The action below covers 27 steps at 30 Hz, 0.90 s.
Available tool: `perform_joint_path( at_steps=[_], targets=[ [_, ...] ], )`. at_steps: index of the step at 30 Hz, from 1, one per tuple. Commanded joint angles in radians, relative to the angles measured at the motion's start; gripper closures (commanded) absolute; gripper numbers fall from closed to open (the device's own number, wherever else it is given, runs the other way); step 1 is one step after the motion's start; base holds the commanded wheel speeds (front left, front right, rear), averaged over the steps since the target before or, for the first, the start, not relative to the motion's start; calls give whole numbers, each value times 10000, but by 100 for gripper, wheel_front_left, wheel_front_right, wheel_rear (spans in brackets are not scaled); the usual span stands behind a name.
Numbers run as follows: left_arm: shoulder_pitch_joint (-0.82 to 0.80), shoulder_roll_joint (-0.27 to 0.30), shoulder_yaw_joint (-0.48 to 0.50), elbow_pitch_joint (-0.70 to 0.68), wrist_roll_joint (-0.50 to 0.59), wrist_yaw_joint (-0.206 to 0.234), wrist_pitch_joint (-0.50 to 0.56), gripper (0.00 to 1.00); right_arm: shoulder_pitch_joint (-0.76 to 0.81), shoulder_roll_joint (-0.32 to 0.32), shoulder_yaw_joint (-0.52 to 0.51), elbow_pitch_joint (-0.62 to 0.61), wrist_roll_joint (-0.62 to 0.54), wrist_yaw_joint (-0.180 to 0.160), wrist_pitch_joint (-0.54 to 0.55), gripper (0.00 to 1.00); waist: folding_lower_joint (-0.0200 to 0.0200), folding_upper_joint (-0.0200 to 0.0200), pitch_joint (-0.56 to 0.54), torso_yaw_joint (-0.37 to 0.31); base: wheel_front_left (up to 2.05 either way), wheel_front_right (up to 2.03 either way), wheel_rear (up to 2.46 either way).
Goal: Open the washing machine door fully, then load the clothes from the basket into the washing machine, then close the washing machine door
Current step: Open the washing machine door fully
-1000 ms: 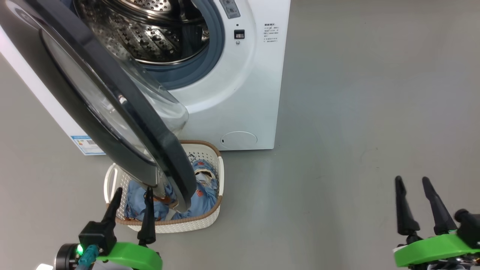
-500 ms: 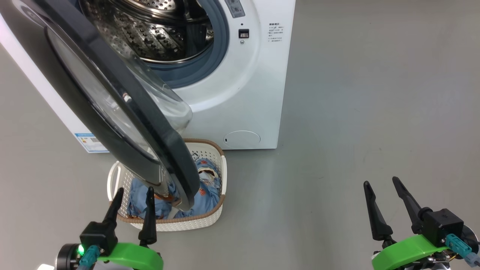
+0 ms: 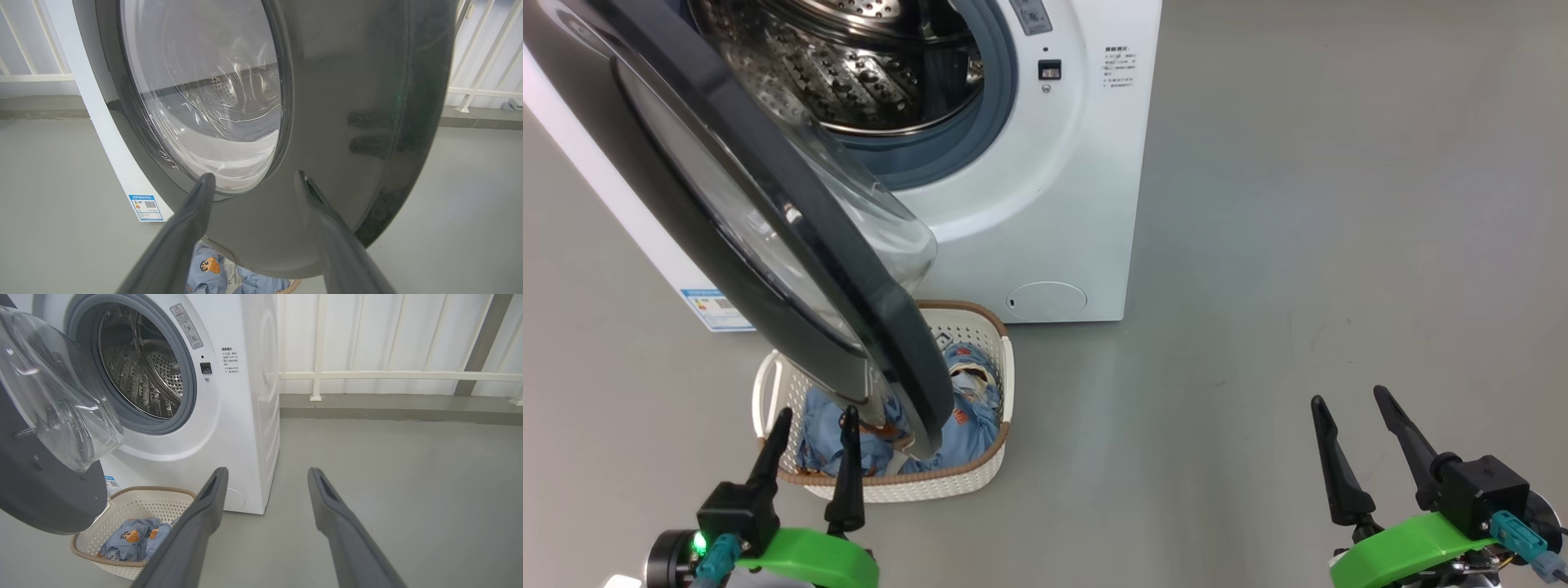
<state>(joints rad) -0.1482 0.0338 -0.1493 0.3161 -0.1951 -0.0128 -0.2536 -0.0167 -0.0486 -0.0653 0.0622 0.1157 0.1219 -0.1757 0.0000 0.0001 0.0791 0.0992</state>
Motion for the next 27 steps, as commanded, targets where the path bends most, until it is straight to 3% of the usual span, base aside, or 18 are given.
perform_joint_path(
  at_steps=[1,4,6,8,27],
  targets=[
    [-116,167,324,-277,-2,84,-82,0,29,-18,271,-281,-57,88,10,0,0,-1,-3,-10,0,0,0],
    [-122,167,342,-258,1,94,-82,0,55,-17,278,-296,-57,88,12,0,0,-1,-18,-22,0,0,0],
    [-132,167,343,-243,5,91,-82,62,76,-17,285,-312,-46,88,18,0,0,-1,-20,-17,0,0,0],
    [-147,166,338,-242,12,104,-82,100,90,-17,291,-322,-25,88,20,0,0,-1,-17,-11,0,0,0],
    [-563,309,857,-944,175,176,-82,100,130,-17,214,-357,-18,88,-36,0,0,-1,50,-15,0,0,0]
  ],
)
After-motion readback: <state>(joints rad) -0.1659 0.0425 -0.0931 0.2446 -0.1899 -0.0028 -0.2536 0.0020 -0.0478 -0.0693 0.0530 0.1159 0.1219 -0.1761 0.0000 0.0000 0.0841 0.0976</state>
